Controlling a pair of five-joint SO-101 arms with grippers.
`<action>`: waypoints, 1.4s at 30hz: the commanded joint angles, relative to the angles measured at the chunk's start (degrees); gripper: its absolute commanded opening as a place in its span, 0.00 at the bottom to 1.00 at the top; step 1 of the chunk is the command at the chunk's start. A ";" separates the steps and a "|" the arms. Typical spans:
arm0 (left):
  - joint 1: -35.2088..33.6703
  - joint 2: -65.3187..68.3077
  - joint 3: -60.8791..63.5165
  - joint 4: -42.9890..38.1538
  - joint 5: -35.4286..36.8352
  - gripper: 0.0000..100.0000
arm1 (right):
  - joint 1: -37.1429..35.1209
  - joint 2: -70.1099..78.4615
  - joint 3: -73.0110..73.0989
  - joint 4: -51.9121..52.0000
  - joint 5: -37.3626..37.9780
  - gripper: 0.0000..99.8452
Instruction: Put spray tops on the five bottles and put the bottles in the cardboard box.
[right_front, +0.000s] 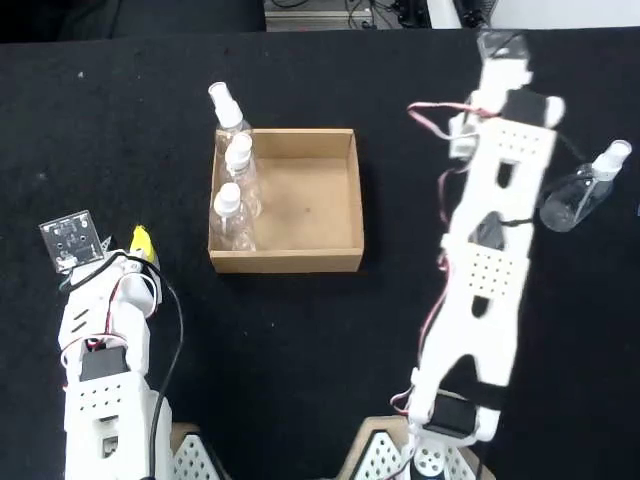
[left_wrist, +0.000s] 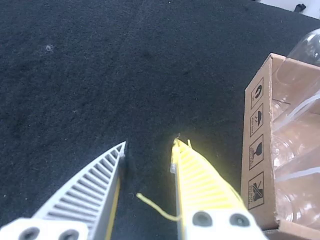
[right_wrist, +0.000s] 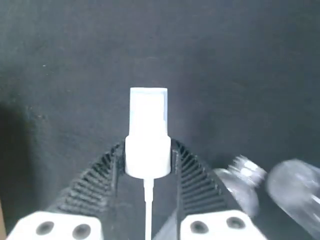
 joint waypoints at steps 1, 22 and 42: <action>-0.48 -0.97 -0.75 -1.41 -0.62 0.13 | 2.99 -18.68 14.37 1.85 0.35 0.03; -0.48 -0.97 -0.66 -1.41 -0.62 0.13 | 20.22 -75.21 112.13 -30.86 23.38 0.01; -0.48 -0.97 -0.66 -1.49 -0.62 0.13 | 32.97 -75.91 121.63 -43.16 34.37 0.32</action>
